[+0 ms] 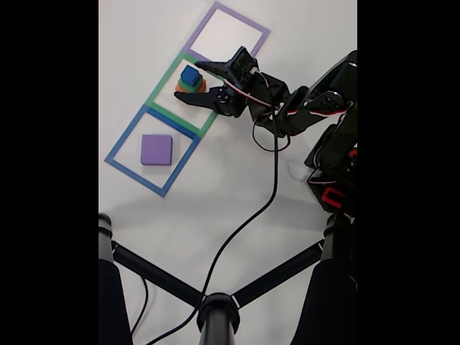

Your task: Tower of hanoi

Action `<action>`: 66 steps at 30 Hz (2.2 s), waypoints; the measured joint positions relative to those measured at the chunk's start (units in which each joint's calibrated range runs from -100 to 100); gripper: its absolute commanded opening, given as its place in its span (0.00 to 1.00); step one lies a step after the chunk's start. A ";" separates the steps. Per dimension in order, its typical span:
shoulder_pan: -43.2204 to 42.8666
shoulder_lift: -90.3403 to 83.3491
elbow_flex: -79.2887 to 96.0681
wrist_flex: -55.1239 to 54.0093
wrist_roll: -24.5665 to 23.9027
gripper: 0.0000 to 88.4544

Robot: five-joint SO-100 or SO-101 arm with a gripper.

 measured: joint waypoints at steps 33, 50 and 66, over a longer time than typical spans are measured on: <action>-1.15 2.28 -0.52 -1.77 0.00 0.05; -1.23 -10.89 -3.48 14.13 0.20 0.04; -3.27 -42.30 -36.55 89.00 0.59 0.04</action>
